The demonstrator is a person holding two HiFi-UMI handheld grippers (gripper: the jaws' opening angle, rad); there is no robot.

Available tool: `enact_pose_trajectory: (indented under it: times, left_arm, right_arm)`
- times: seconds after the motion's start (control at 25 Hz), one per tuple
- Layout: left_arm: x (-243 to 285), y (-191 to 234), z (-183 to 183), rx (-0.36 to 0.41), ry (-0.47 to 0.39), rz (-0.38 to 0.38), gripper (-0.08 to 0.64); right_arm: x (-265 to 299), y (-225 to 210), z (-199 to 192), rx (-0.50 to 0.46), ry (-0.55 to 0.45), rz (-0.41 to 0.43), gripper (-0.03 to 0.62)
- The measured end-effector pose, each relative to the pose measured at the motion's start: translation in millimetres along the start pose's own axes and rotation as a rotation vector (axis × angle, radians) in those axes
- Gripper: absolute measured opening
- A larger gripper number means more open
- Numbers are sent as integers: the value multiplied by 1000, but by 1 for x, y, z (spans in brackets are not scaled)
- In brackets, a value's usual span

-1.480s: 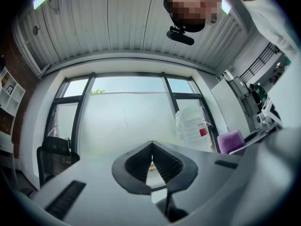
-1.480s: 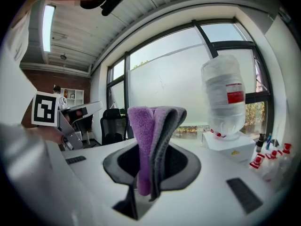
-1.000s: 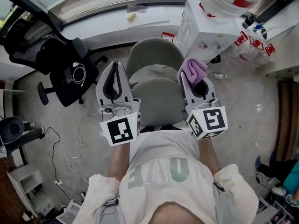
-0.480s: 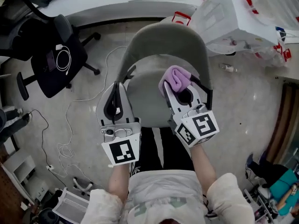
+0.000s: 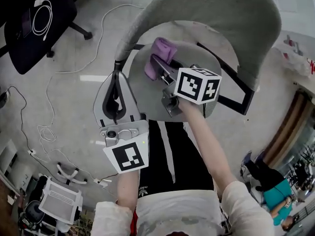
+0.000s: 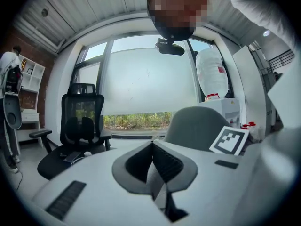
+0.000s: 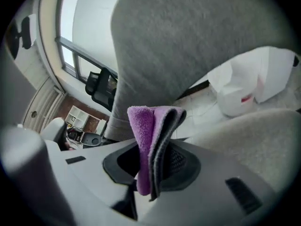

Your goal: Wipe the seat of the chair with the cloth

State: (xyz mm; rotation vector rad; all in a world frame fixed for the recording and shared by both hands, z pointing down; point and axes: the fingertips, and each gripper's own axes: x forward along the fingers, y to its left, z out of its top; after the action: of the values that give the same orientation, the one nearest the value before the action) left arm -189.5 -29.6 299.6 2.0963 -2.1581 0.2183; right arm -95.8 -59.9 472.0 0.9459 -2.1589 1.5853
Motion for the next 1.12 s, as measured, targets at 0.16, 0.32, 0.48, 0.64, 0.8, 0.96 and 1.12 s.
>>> enact_pose_trajectory:
  times: [0.16,0.32,0.48,0.64,0.8,0.96,1.12]
  left_arm:
    - [-8,11,-31,-31,55,21,12]
    - [-10,14,-46,-37,89,23,12]
    - [-10,12,-46,-32,100,21,12]
    - [-10,13,-45,-32,101,19,12]
    - [-10,13,-46,-23,106,17,12]
    - [-8,13,-47,-26,110,16,12]
    - [-3,4,-42,-25,97,-4,12]
  right_arm:
    - [49,-9,-31,29,148,-16,86]
    - [83,-18,-52,39,254,-62,86]
    - [99,-25,-62,31,304,-100,86]
    - [107,-36,-65,16,328,-140,86]
    - [105,-53,-65,29,330,-175,86]
    - [93,-68,-61,75,303,-186,86]
    - [72,-88,-53,98,274,-202,86]
